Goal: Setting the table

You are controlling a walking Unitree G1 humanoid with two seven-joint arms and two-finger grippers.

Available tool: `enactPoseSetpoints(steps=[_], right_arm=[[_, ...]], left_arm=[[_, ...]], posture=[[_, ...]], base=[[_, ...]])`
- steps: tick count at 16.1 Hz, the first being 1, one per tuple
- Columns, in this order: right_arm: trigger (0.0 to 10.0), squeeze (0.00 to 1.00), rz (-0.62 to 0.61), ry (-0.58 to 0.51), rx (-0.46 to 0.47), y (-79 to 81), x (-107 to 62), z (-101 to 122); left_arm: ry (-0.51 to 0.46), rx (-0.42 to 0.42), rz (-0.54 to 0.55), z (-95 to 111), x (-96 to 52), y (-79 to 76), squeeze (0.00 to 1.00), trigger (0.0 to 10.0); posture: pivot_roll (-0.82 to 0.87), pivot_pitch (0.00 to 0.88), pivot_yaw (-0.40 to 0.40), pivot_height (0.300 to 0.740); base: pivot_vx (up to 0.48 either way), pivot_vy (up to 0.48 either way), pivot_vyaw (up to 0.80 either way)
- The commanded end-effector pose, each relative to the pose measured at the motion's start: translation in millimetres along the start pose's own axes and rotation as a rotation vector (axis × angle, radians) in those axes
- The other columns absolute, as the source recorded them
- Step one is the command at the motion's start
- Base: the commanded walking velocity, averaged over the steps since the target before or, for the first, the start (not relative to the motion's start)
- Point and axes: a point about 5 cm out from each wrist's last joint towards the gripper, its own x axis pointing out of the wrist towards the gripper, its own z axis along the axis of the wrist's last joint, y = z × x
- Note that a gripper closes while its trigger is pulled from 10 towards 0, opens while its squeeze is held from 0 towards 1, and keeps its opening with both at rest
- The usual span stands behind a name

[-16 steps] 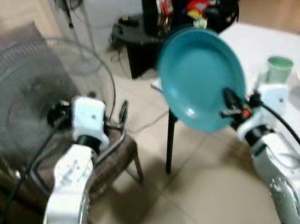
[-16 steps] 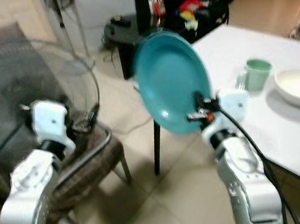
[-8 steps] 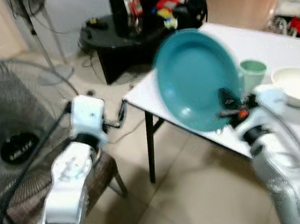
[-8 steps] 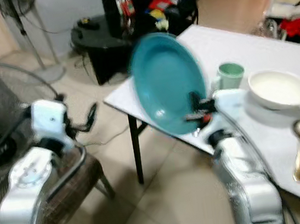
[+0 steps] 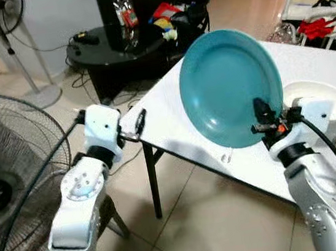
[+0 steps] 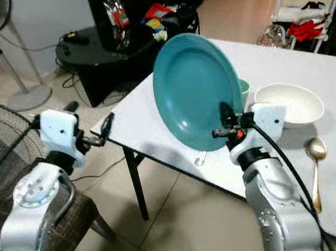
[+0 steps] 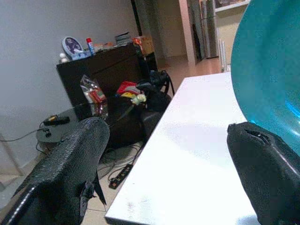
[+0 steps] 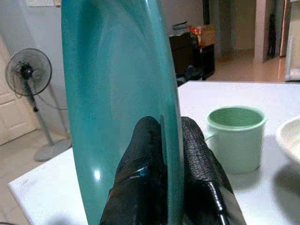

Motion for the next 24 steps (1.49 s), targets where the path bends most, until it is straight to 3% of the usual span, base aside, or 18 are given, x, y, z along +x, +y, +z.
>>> enactPoseSetpoints(steps=[1, 5, 9, 12, 15, 24], right_arm=[[10.0, 0.0, 0.037, -0.049, 0.011, 7.8, -0.5, 9], [10.0, 0.0, 0.023, -0.05, 0.018, 7.0, -1.5, 9], [10.0, 0.0, -0.044, -0.031, 0.053, 0.2, 0.4, 7], [10.0, 0.0, -0.091, 0.03, 0.15, -5.3, 4.0, 0], [10.0, 0.0, -0.095, 0.069, 0.177, -8.2, 9.6, -1], [10.0, 0.0, -0.003, 0.1, 0.091, -5.1, 18.1, -1]], left_arm=[[0.004, 0.001, 0.001, 0, 1.0, 2.6, 0.0, 10.0], [0.002, 0.023, 0.005, 2, 3.2, 4.1, 0.0, 10.0], [-0.002, 0.038, -0.008, 1, 5.5, 3.5, 0.0, 10.0], [0.001, 0.004, -0.006, 2, 5.8, 3.5, 0.0, 10.0], [0.007, 0.009, -0.027, -1, 5.4, 0.6, 0.0, 10.0], [0.001, 0.005, -0.032, -1, 4.6, 0.5, 0.0, 10.0]], posture=[[0.05, 0.0, 0.042, 0.74], [0.04, 0.0, 0.05, 0.74], [0.04, 0.0, 0.055, 0.74], [0.04, 0.0, 0.057, 0.74], [0.04, 0.0, 0.053, 0.74], [0.05, 0.0, 0.043, 0.74]], base=[[0.0, 0.476, -0.8], [0.0, 0.442, -0.72], [0.0, -0.394, 0.0], [0.0, 0.0, 0.0], [0.0, 0.0, 0.0], [0.276, 0.0, 0.0]])
